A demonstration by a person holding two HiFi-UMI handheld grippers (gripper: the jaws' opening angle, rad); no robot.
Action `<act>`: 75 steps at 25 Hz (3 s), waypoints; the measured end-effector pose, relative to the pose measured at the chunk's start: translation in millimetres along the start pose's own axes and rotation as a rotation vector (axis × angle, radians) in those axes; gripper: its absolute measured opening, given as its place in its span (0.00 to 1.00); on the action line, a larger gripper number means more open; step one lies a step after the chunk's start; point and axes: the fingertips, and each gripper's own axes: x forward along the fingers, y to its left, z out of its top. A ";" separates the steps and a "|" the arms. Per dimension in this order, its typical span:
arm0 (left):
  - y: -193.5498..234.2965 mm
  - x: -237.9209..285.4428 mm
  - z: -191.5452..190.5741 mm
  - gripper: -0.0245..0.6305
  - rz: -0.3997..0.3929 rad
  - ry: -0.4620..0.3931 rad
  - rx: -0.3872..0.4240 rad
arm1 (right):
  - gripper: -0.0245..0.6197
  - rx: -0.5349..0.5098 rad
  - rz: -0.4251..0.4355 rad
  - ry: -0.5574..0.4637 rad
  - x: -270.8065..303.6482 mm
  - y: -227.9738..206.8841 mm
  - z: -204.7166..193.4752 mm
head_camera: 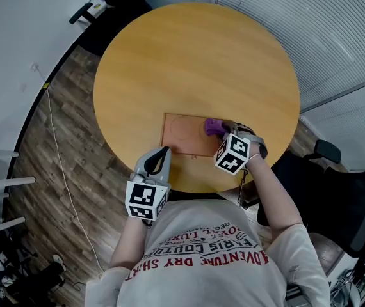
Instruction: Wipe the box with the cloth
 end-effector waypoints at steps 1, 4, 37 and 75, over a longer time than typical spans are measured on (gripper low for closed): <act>-1.5 -0.4 -0.1 0.05 -0.003 0.001 0.002 | 0.15 0.003 0.010 -0.003 -1.4 3.7 0.4; -8.5 -3.1 -0.7 0.05 -0.011 0.003 0.005 | 0.15 0.014 0.046 -0.014 -8.4 17.7 -1.3; -33.6 -28.0 -5.7 0.05 -0.080 -0.066 0.064 | 0.15 0.142 0.278 0.020 -54.3 135.8 -15.3; -70.6 -40.4 100.9 0.05 -0.143 -0.275 0.216 | 0.15 0.707 -0.413 -0.912 -235.3 -9.9 38.1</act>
